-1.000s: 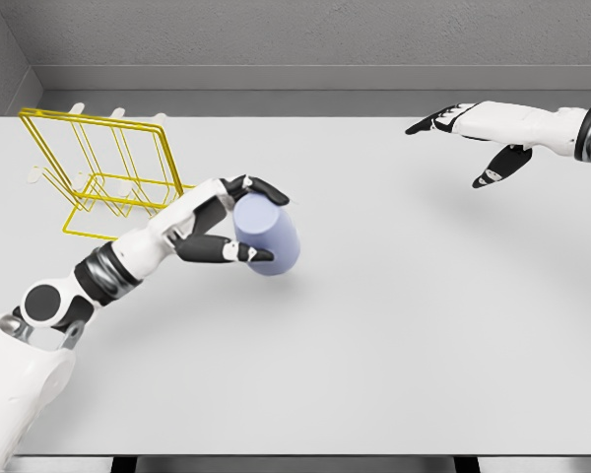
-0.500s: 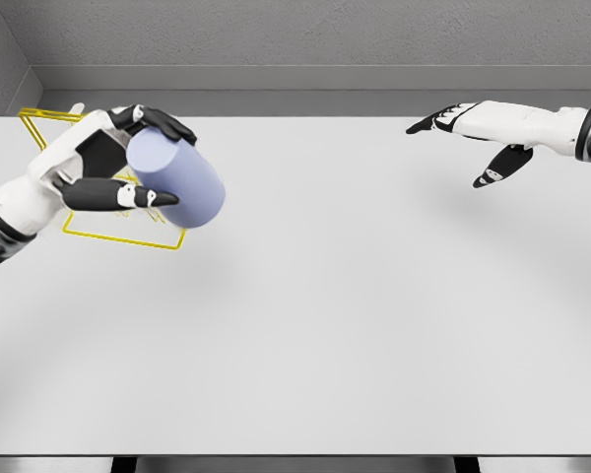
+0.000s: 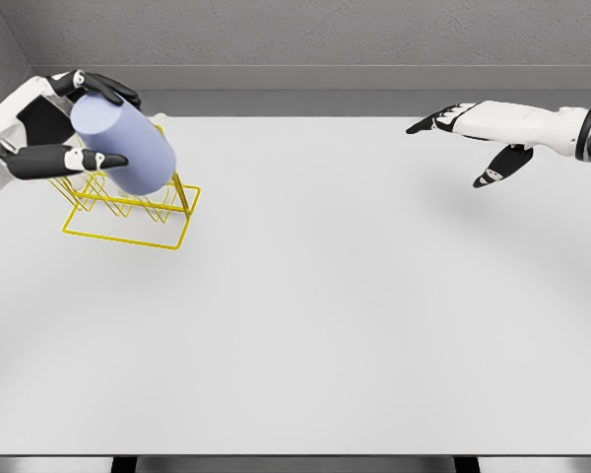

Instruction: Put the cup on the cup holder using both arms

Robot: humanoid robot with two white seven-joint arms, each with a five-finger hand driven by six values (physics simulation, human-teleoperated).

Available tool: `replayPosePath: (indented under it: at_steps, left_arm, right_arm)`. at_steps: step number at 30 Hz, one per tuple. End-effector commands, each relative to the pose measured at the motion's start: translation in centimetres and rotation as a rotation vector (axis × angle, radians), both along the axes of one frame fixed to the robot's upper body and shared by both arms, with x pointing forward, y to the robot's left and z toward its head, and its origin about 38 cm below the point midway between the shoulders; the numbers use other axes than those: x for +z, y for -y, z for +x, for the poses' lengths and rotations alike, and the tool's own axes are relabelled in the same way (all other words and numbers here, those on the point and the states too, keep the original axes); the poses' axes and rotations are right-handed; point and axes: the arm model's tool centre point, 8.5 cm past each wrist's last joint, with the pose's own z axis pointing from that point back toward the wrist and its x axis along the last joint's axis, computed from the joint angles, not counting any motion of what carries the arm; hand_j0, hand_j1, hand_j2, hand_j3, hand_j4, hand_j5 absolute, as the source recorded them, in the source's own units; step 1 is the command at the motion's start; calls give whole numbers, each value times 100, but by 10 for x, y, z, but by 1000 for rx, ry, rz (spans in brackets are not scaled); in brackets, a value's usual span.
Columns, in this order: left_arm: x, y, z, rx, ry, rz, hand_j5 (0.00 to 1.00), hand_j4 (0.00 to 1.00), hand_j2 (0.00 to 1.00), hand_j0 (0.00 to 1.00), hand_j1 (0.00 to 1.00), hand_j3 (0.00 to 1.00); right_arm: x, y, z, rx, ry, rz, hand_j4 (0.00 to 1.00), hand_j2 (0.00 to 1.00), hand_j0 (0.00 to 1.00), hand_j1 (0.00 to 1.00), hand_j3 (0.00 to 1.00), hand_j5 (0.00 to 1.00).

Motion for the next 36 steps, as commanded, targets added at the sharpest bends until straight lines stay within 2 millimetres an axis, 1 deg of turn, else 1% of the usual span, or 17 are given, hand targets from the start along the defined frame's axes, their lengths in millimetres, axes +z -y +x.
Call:
replayPosePath:
  at_steps: [1,5,9,13,16,17,26,27,28,29,30,31,36]
  left_arm:
    - [-3,-6,2,15,-13,0,50,50,50,50,50,50]
    - [-5,-7,2,17,-18,0,50,50,50,50,50,50]
    - [-8,-15,4,37,-32,10,50,50,50,50,50,50]
    - [-11,-18,5,47,-40,12,50,50,50,50,50,50]
    - [-17,-25,8,69,-59,15,50,50,50,50,50,50]
    - [-17,-28,8,75,-60,21,50,50,50,50,50,50]
    - [-22,-29,6,79,-73,24,50,50,50,50,50,50]
    - [-22,-29,6,79,-71,25,56,56,56,56,56,56]
    - [-21,-29,6,78,-67,27,71,71,71,71,71,71]
    - [-22,-29,6,78,-69,29,83,83,83,83,83,83]
    - [-22,-28,6,75,-67,28,98,98,98,98,98,98]
    - [-21,-29,6,76,-67,29,100,100,100,100,100,100]
    - [-21,-28,6,75,-66,28,100,100,100,100,100,100]
  right_arm:
    - [1,0,0,-4,0,7,100,100,100,100,100,100]
    - [1,0,0,-2,-1,6,100,100,100,100,100,100]
    - [1,0,0,-4,0,7,100,100,100,100,100,100]
    - [1,0,0,-4,0,7,100,100,100,100,100,100]
    - [1,0,0,-2,0,7,100,100,100,100,100,100]
    - [1,0,0,-4,0,7,100,100,100,100,100,100]
    - [1,0,0,-2,0,7,100,100,100,100,100,100]
    - [1,0,0,-2,0,7,100,100,100,100,100,100]
    - [1,0,0,-2,0,7,100,100,100,100,100,100]
    - [1,0,0,-2,0,7,100,100,100,100,100,100]
    - [1,0,0,-2,0,7,100,100,100,100,100,100]
    - [1,0,0,-2,0,7,100,100,100,100,100,100]
    - [1,0,0,-2,0,7,100,100,100,100,100,100]
